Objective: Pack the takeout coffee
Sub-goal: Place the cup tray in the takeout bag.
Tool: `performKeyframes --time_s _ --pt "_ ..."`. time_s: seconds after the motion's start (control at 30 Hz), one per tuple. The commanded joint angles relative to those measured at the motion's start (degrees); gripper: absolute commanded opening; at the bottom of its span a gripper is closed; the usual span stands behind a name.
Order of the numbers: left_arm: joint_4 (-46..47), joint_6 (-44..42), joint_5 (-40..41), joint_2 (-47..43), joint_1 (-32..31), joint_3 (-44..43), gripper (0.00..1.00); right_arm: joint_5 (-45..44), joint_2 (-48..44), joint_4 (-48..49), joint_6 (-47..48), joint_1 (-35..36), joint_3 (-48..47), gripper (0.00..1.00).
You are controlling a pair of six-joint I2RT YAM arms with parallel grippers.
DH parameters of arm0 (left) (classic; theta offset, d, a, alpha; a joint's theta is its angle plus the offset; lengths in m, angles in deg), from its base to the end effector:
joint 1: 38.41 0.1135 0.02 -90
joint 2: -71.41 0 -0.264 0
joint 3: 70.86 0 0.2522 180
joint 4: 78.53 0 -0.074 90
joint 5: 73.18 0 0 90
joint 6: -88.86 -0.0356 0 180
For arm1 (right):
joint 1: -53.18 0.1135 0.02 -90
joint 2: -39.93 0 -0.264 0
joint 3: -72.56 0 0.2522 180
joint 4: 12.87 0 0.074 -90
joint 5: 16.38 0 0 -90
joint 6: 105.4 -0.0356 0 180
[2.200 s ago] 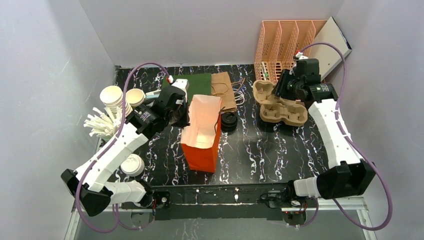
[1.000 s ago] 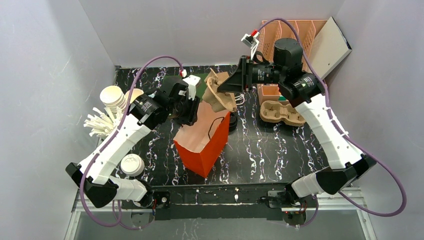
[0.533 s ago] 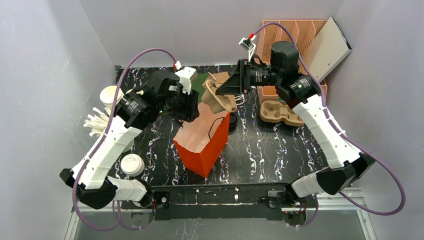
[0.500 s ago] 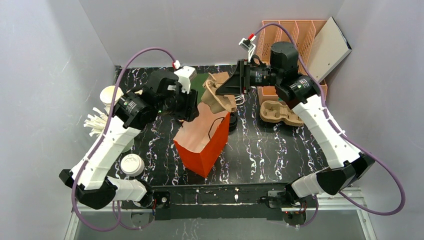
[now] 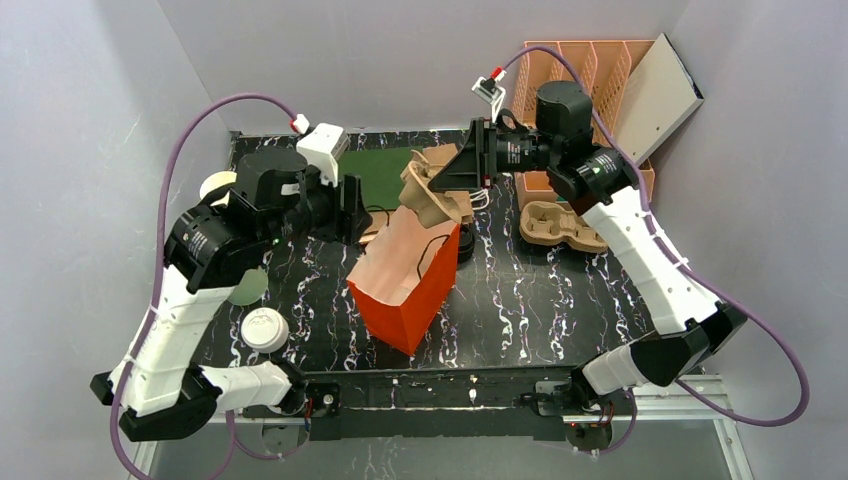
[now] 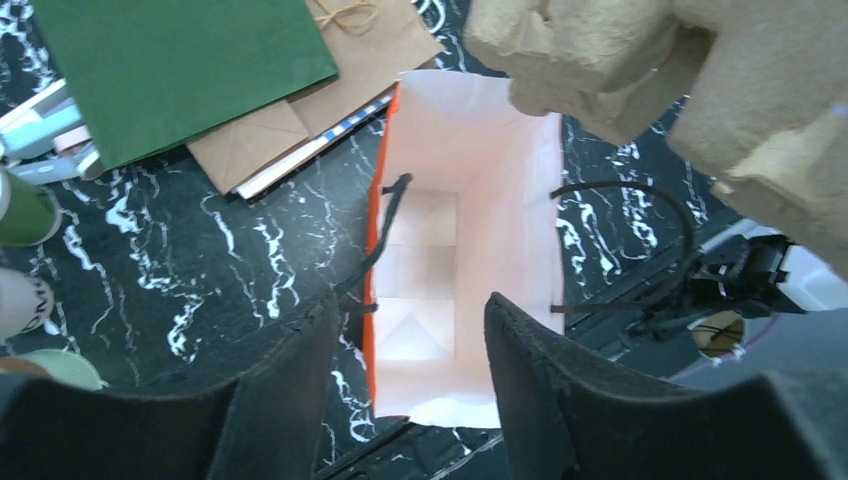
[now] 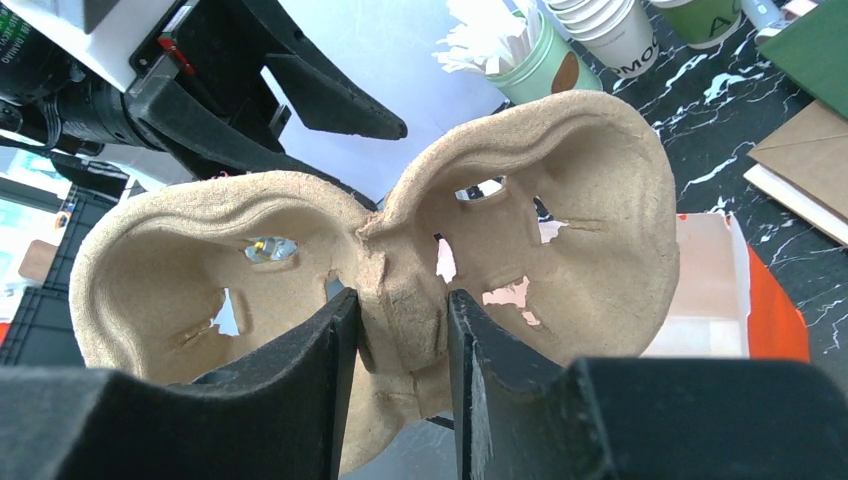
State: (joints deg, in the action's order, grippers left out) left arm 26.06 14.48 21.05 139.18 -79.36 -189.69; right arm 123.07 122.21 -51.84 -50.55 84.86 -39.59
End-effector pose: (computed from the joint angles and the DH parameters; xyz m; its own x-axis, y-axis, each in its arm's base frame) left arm 0.1365 -0.1149 0.5089 -0.4622 0.0456 -0.8856 0.4967 0.8406 -0.2160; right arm 0.2404 0.1801 0.4853 -0.6742 0.0237 -0.7382 -0.7237 0.1780 0.6667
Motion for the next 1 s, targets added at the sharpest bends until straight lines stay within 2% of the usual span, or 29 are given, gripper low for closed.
performKeyframes --time_s 0.0,0.17,0.57,0.6,0.83,0.97 --pt "-1.08 -0.38 6.34 -2.41 0.11 4.18 0.57 1.62 1.17 -3.45 0.64 0.58 -3.21 0.44" --pt "1.89 -1.08 8.09 -3.55 0.12 10.27 0.59 0.49 3.5 -6.21 2.3 2.58 -4.14 0.43" --pt "8.51 -1.21 8.31 -4.2 0.16 20.01 0.49 -5.57 6.92 -14.93 6.65 6.15 -6.11 0.41" --pt "8.96 -1.2 8.52 -4.22 0.09 20.51 0.46 -6.27 7.04 -15.95 7.19 6.2 -6.23 0.41" --pt "10.37 -1.2 12.9 -4.14 0.16 22.71 0.11 -9.79 8.72 -23.63 11.35 6.62 -9.11 0.41" --pt "10.61 -1.28 13.26 -3.87 0.08 22.73 0.0 -12.88 9.61 -26.3 13.47 7.6 -10.38 0.41"
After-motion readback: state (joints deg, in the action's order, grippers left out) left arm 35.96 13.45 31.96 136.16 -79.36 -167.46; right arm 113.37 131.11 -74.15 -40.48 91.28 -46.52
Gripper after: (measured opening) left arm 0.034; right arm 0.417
